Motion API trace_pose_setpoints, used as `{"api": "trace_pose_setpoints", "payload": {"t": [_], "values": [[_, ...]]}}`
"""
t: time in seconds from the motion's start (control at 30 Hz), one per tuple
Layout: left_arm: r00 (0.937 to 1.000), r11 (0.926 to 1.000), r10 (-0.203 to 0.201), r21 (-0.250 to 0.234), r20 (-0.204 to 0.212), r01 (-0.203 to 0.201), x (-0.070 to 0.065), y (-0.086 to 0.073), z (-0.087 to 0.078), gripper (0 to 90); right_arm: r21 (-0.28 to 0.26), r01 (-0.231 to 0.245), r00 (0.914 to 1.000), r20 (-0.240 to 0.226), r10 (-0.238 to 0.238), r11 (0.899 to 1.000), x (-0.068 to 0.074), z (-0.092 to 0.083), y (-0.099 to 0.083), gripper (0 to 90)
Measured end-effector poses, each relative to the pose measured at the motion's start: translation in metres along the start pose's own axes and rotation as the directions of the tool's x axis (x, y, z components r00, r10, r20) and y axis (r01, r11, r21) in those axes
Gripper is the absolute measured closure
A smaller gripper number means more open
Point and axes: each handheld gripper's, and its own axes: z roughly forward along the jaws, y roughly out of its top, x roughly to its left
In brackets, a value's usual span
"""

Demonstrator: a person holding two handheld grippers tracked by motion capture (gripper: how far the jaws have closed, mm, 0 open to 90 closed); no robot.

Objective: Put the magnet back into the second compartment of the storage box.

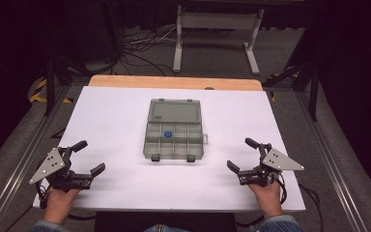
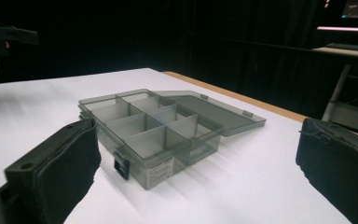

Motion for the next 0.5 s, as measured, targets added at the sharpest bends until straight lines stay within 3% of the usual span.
{"api": "trace_pose_setpoints", "payload": {"t": [0.33,0.5], "values": [[0.9999,0.9999,-0.011,-0.011,0.010,0.012,0.0004,0.0000,0.0000,0.3,0.054,-0.027,0.9995,-0.012,0.027,0.998,-0.0003,0.0067,-0.0085,0.0],[0.9998,0.9999,-0.010,-0.007,0.019,0.010,-0.0011,0.0010,0.0004,0.3,0.046,-0.040,0.9992,-0.006,0.041,0.998,-0.0013,0.0052,-0.0087,0.0]]}}
